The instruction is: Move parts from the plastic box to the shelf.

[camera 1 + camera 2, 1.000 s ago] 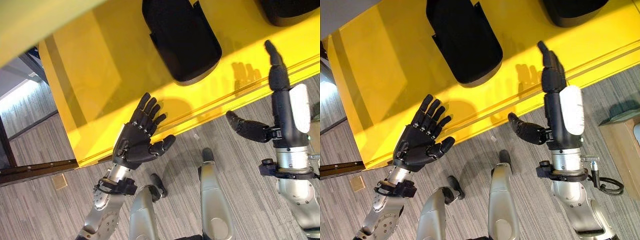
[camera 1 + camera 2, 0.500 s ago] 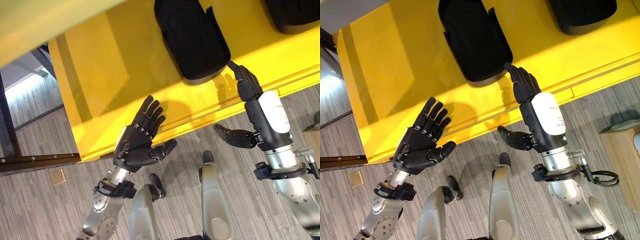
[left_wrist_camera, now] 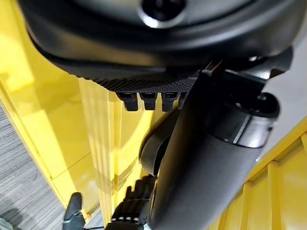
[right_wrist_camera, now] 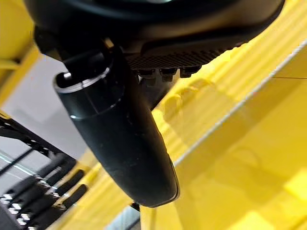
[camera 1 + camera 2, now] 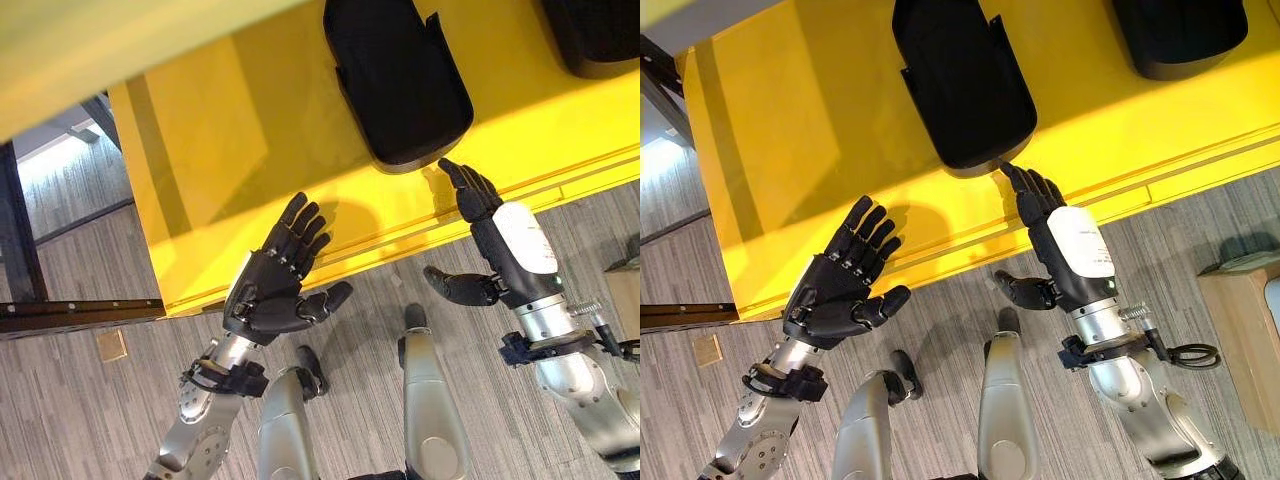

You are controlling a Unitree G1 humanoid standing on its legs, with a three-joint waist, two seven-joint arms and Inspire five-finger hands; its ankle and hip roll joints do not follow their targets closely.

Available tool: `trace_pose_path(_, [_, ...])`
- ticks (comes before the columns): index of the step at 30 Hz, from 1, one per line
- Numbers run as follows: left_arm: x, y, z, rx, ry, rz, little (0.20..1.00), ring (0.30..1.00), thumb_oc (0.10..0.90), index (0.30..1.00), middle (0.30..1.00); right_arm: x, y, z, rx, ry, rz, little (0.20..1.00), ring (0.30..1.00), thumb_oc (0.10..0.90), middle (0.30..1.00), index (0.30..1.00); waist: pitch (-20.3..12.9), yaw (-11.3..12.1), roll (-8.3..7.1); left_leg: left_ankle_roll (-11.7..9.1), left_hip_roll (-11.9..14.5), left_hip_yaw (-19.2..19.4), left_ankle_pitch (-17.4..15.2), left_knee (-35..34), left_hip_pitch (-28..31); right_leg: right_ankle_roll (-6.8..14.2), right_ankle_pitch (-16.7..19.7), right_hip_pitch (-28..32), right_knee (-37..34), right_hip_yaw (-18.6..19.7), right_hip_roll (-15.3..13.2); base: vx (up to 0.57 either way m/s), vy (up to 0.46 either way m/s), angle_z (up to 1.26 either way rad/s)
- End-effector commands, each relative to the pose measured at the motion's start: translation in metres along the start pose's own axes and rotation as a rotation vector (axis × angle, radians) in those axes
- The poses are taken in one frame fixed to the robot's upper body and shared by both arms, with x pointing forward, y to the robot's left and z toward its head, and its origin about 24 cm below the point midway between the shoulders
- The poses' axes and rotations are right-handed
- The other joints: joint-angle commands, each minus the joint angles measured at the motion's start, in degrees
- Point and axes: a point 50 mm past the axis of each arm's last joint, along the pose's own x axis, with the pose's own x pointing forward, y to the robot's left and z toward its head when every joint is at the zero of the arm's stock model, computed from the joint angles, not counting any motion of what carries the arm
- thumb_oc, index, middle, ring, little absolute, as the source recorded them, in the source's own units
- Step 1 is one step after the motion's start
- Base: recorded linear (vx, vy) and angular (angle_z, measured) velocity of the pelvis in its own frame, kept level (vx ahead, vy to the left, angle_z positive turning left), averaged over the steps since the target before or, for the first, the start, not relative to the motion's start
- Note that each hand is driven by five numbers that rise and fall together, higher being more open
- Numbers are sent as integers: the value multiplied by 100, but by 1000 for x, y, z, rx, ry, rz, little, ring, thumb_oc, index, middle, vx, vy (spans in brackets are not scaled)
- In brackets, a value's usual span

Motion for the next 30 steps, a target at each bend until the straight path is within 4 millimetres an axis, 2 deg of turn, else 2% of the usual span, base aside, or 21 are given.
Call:
trace_pose_path(1, [4,-10,36,86,-125,-129,1000,1000,900,1000,1000,17,-20,33,4,-218,-145,1000,1000,900,1000,1000,-73,-28,-292,580,-665,31,95,-529,179,-725,-913,353,569,-182,739,-1,-21,5])
trace_pose_path(7, [5,-10,35,91,-117,-139,1000,1000,900,1000,1000,17,-14,29,-35,-207,-101,1000,1000,900,1000,1000,-72,4,-294,590,-680,15,105,-538,172,-740,-917,361,565,-200,740,-1,-12,2])
trace_pose_path(17, [9,-11,35,93,-94,-155,1000,1000,900,1000,1000,24,-15,14,-131,-149,-138,1000,1000,900,1000,1000,-76,73,-328,612,-693,-11,60,-476,215,-739,-934,429,589,-232,740,6,-10,1])
trace_pose_path(30, [13,-16,32,74,-89,-157,1000,1000,900,1000,1000,32,-19,20,-141,-178,-224,1000,1000,900,1000,1000,-119,90,-262,608,-710,-9,25,-453,275,-765,-976,477,623,-218,746,0,0,0])
